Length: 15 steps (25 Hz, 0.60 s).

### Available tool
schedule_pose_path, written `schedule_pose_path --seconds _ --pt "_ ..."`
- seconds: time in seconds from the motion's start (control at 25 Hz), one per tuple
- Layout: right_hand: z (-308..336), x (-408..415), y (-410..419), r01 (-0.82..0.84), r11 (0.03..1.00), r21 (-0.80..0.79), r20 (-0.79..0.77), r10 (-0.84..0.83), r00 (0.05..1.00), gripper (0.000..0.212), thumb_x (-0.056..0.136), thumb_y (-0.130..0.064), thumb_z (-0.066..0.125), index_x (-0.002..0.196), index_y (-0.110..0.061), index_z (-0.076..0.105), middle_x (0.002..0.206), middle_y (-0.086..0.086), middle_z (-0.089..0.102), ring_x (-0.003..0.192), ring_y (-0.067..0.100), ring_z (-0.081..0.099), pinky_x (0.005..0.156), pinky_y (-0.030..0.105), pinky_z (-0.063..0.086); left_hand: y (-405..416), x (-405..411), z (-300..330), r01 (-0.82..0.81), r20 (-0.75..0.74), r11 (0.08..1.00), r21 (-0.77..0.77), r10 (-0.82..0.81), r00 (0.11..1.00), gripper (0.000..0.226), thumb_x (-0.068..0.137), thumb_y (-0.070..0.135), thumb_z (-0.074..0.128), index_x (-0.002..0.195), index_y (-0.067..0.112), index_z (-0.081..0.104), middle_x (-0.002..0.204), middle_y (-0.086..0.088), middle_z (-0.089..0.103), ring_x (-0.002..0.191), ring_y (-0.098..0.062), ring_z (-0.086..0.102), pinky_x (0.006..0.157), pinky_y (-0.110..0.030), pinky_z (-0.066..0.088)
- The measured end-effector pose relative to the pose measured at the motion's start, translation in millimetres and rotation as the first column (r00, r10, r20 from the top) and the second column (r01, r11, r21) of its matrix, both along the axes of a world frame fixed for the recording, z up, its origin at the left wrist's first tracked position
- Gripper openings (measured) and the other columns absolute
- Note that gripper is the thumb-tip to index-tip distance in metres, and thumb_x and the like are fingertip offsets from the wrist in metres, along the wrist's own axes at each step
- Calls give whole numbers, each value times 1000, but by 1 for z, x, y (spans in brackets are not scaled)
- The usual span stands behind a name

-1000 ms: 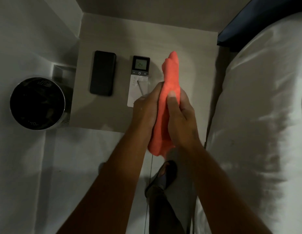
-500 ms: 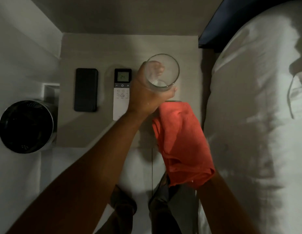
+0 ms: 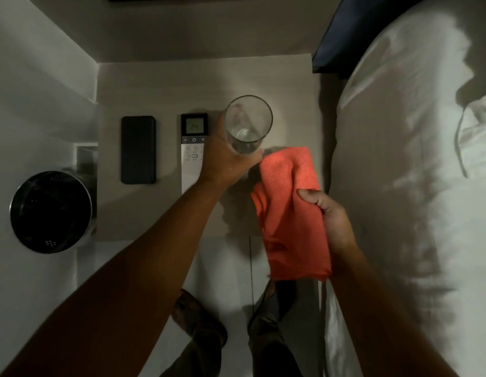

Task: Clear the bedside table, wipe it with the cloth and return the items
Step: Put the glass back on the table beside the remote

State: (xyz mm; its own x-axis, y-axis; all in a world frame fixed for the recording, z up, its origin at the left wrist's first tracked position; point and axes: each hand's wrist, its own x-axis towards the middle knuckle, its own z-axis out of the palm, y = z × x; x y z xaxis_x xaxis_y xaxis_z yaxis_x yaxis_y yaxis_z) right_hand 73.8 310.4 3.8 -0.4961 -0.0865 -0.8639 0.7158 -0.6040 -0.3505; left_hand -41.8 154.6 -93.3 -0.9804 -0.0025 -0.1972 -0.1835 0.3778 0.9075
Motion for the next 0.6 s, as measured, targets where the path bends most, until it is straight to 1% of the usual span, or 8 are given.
schedule_pose_path --seconds 0.04,0.08,0.12,0.2,0.28,0.36,0.48,0.6 --pt "-1 0 1 33 999 14 15 -33 999 23 92 -22 50 104 -9 64 82 11 78 69 26 76 67 46 55 -3 11 4 -36 65 998 54 32 997 89 66 12 88 144 10 44 140 -6 58 129 -16 58 105 -22 51" --pt "6 0 2 67 998 -8 15 -67 998 25 90 -17 46 104 -8 65 78 11 77 64 26 74 66 42 54 -3 28 14 -97 126 990 99 85 988 90 70 12 86 147 10 40 144 -6 56 131 -15 57 109 -30 51" --pt "12 1 7 157 985 -70 -9 -158 987 31 87 -12 44 108 -6 66 85 13 77 70 28 74 68 41 56 0 49 32 -167 180 980 110 146 973 87 75 13 84 149 11 39 146 -6 55 130 -12 58 109 -32 52" --pt "31 4 13 274 948 -159 -79 -289 954 46 77 -8 45 117 -4 66 104 18 74 89 32 72 77 43 59 10 98 75 -261 262 952 161 214 941 79 83 23 80 150 11 41 144 -1 56 127 -1 57 102 -18 52" --pt "56 17 29 345 917 -200 -137 -375 917 45 73 -12 48 113 -3 68 107 20 72 94 32 71 84 45 59 30 135 120 -151 298 936 318 53 953 78 81 36 74 149 10 45 142 0 59 131 -5 57 102 -17 51" --pt "85 36 49 367 903 -223 -216 -413 885 40 80 -21 55 112 -1 69 108 21 72 97 32 70 88 45 58 52 150 150 -11 313 892 452 -147 938 65 77 35 72 137 15 58 133 -6 68 124 -19 64 101 -33 54" --pt "131 85 101 414 910 -5 -283 -399 872 48 82 -25 70 121 4 65 117 26 69 109 41 67 96 52 54 104 165 187 126 351 836 534 -355 866 39 68 27 77 107 24 73 107 -5 78 99 -19 71 86 -37 55" --pt "173 173 170 531 770 355 -265 -461 847 22 86 -8 66 106 0 70 102 17 75 92 35 71 88 47 56 168 221 224 367 347 784 500 -570 745 33 67 18 80 100 20 72 102 -5 80 92 -16 74 81 -30 58"
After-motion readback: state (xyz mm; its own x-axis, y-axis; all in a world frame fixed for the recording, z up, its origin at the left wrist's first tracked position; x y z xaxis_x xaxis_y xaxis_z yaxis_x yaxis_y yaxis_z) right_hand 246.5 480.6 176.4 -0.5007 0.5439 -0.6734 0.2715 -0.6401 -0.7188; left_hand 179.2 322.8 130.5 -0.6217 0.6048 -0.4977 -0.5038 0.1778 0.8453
